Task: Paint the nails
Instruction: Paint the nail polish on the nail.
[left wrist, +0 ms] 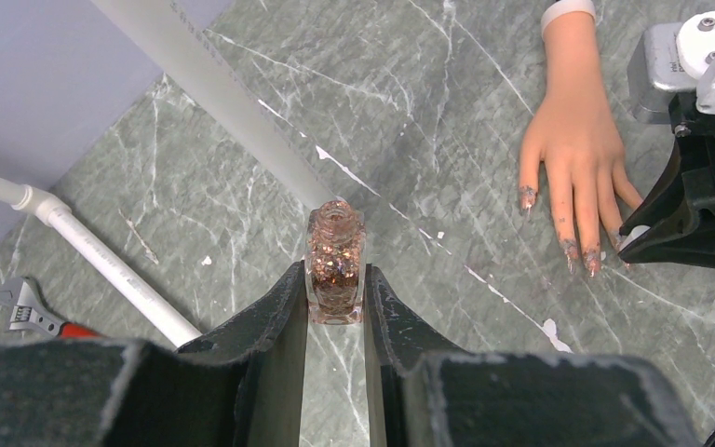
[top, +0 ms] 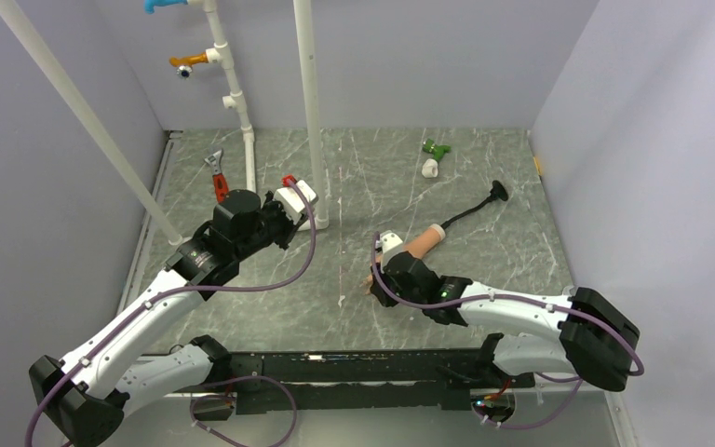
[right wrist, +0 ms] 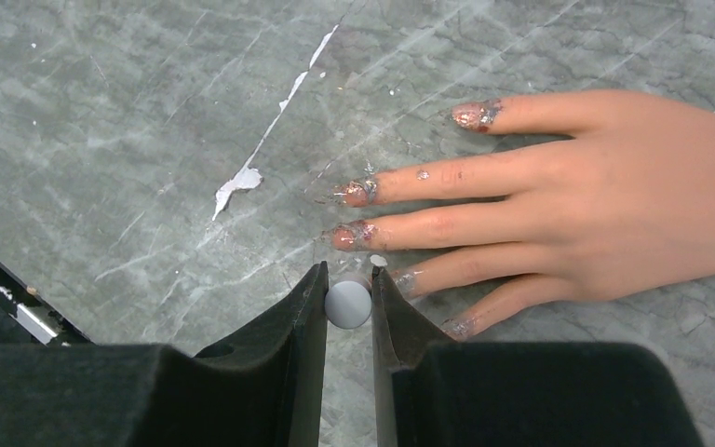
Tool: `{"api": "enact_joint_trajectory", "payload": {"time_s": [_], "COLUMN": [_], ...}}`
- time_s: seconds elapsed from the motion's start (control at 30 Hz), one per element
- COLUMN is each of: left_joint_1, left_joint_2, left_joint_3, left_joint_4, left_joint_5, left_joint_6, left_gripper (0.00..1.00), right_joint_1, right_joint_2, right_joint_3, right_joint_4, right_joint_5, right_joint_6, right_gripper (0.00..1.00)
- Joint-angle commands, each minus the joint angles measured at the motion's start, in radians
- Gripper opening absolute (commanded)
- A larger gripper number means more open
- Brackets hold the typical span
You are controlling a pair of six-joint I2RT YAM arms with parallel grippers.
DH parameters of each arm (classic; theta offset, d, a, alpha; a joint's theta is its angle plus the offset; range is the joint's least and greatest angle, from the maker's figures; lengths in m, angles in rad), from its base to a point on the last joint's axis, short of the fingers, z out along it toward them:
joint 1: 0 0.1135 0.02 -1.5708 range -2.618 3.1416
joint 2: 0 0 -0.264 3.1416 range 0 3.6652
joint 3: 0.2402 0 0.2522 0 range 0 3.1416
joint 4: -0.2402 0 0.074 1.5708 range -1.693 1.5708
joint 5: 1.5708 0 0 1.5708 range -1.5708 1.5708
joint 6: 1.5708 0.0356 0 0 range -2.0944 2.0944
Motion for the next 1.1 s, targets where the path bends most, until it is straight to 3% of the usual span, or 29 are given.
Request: {"api": "enact_joint_trajectory", "payload": {"time_s": [0.0,0.5,1.07], "left_joint_1": [-0.005,-0.006,-0.007], "left_joint_2": [-0.007,-0.011,-0.011], "left_joint_3": [0.036,0.035,0.036], "left_joint_4": [0.030,0.031,0.029], "left_joint_5": [-0.009,-0.012,-0.015], "left_joint_6": [0.015,0.017,0.016], "left_gripper": [0.00,0.00,0.00], "right_joint_1": [0.005,0.002,0.003], "right_joint_2": [0.007,-0.099,-0.026], "right_joint_3": [0.039,0.021,0.010], "right_joint_4": [0.045,0.004,0.013], "right_joint_5": [-0.006,0.062,0.058], "right_joint_6": [-0.011,0.007,0.021], "right_gripper": [0.00,0.00,0.00]}}
